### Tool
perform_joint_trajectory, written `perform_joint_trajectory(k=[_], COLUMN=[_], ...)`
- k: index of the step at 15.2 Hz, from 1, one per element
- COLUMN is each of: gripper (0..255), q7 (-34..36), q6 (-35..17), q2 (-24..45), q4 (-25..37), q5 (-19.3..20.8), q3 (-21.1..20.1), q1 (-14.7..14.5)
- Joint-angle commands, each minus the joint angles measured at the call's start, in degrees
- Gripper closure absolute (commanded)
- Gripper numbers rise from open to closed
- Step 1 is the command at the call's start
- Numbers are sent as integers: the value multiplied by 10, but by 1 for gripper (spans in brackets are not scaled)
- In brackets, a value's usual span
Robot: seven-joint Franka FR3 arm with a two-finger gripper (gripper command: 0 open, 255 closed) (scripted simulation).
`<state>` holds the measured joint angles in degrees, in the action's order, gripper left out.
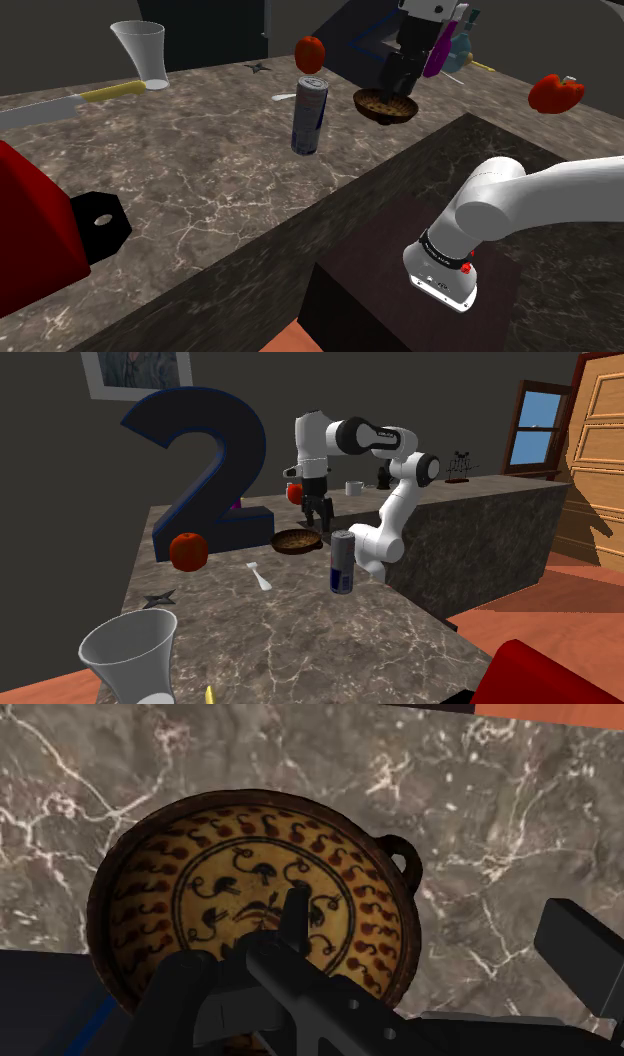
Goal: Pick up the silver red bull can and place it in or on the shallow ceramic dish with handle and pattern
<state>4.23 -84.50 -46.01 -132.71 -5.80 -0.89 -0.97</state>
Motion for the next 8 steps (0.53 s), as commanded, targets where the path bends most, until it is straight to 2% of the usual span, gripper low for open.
perform_joint_trajectory(k=[1,8], gripper=[0,0], q7=[0,92], q6=[0,-2], q2=[0,59], q4=[0,89], q5=[0,-36], q3=[0,-89], q1=[0,-19])
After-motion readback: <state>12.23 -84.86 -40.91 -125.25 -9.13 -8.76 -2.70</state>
